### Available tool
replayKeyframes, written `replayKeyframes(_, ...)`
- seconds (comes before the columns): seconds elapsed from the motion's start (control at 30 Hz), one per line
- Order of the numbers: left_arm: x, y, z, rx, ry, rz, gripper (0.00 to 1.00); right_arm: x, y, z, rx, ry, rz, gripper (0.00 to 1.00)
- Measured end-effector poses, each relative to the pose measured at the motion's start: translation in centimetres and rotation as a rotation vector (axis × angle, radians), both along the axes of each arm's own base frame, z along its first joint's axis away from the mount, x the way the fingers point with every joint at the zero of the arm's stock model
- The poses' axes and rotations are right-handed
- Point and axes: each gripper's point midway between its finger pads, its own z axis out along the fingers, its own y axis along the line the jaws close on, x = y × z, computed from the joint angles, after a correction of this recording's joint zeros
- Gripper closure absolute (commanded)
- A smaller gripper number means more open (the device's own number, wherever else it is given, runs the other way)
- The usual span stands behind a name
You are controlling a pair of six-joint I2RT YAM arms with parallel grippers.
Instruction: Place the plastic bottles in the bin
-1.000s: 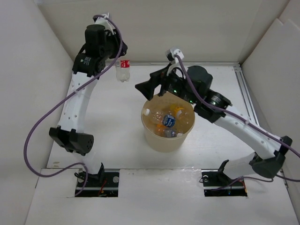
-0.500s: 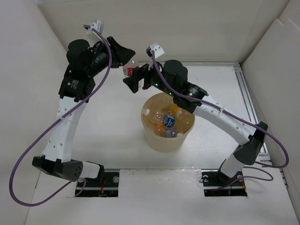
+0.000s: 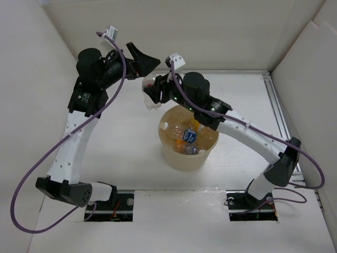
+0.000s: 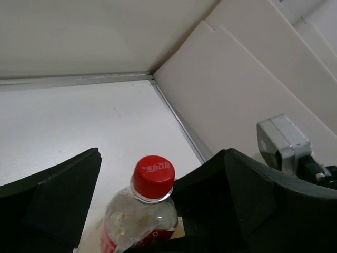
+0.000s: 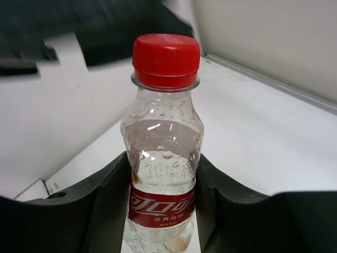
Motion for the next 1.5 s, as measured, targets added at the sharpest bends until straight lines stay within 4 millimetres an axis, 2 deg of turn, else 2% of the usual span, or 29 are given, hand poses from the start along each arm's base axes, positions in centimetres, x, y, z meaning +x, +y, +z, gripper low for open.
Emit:
replayKeyframes(0.1, -0.3, 0.5, 1.5, -0.006, -0.032, 0.032, 0.00, -1.4, -2.1, -0.8, -0.016, 0.007, -0.024, 1.00)
replayKeyframes(0.27, -0.5, 1.9, 2.5, 0.000, -0.065, 0.112, 0.00, -4.1, -7.6, -0.8, -0.007, -0.007, -0.091, 1.00)
replayKeyframes(0.33, -0.4, 2.3, 2.6, 0.007, -0.070, 0.140, 0.00, -5.3, -9.8, -0.9, 0.004, -0.016, -0.119, 0.90)
replayKeyframes(0.37, -0.4, 2.6, 2.5, 0.012, -0.073, 0.154, 0.00, -5.8, -10.8, -1.0, 0.009, -0.019, -0.131, 0.71)
replayKeyframes(0.4, -0.3, 2.8, 2.4, 0.017, -0.071, 0.166, 0.00, -6.2, -11.5, -1.1, 0.012, -0.021, -0.140, 0.10)
replayKeyframes(0.43, -0.3, 3.0, 2.1, 0.023, -0.073, 0.178, 0.00, -6.5, -12.1, -1.2, 0.017, -0.021, -0.148, 0.03)
replayKeyframes(0.47, -0.3, 3.2, 1.6, 0.031, -0.067, 0.189, 0.00, -6.7, -12.7, -1.5, 0.011, -0.025, -0.156, 0.00)
replayKeyframes(0.57, -0.3, 3.7, -0.1, 0.055, -0.044, 0.217, 0.00, -6.8, -13.7, -2.6, -0.004, -0.012, -0.189, 0.00)
replayKeyframes(0.77, -0.8, 5.5, -5.5, 0.138, 0.015, 0.294, 0.00, -6.4, -15.4, -4.2, -0.069, 0.046, -0.269, 0.00)
replayKeyframes(0.9, -1.7, 7.8, -7.9, 0.205, 0.029, 0.394, 0.00, -6.9, -18.2, -2.5, -0.070, 0.095, -0.366, 0.00)
replayKeyframes(1.0, -3.1, 9.8, -8.5, 0.235, 0.019, 0.476, 0.00, -8.3, -21.6, -0.6, -0.042, 0.121, -0.443, 0.00)
replayKeyframes(1.13, -6.3, 12.3, -8.6, 0.243, -0.020, 0.562, 0.00, -11.2, -27.1, 1.3, 0.018, 0.144, -0.529, 0.00)
replayKeyframes(1.3, -10.1, 14.9, -9.0, 0.236, -0.053, 0.643, 0.00, -15.3, -33.4, 2.2, 0.089, 0.159, -0.585, 0.00)
replayKeyframes(1.37, -11.7, 15.8, -8.8, 0.229, -0.066, 0.672, 0.00, -16.8, -35.4, 2.7, 0.123, 0.162, -0.594, 0.00)
replayKeyframes(1.5, -13.9, 16.9, -8.6, 0.218, -0.083, 0.700, 0.00, -18.6, -37.9, 2.8, 0.148, 0.175, -0.609, 0.00)
